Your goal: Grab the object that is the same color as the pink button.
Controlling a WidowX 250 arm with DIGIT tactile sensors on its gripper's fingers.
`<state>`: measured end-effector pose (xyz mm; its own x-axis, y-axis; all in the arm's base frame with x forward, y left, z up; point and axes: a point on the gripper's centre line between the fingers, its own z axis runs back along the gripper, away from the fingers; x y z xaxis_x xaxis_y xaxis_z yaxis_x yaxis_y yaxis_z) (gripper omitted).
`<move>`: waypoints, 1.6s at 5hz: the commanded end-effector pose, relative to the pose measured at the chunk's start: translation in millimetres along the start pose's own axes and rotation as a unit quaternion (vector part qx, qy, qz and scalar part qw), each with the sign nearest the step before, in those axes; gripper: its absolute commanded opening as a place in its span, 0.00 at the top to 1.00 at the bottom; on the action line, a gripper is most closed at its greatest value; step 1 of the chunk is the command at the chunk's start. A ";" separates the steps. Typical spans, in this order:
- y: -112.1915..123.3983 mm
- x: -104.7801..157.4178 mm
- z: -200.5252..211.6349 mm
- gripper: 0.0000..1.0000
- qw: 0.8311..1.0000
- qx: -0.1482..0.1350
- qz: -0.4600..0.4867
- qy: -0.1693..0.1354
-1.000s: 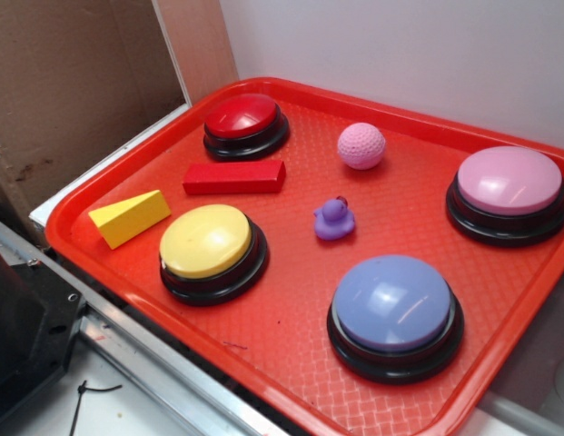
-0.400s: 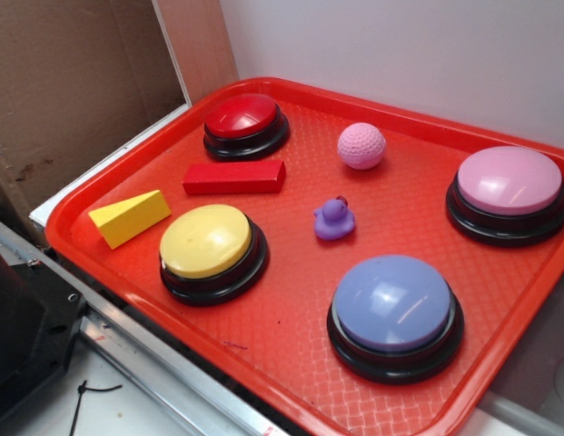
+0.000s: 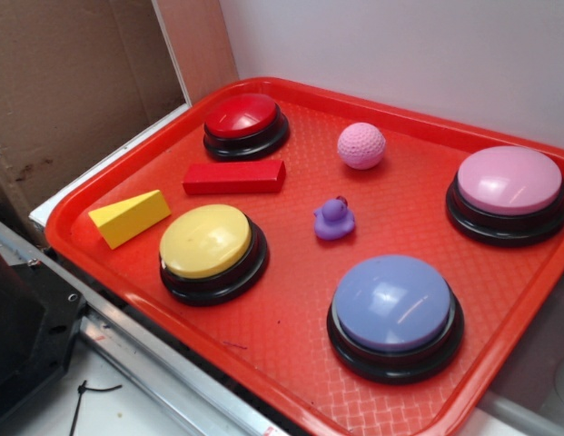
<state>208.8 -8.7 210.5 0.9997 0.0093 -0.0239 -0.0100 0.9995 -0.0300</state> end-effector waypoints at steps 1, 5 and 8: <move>-2.6 22.5 2.7 0.00 1.000 -0.006 -0.008 -0.014; -30.2 75.7 3.7 0.00 0.995 -0.012 -0.052 -0.080; -99.8 112.8 -52.6 0.00 0.985 0.032 -0.170 -0.016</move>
<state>322.3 -107.1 148.5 0.9449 -0.3255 -0.0351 0.3266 0.9447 0.0290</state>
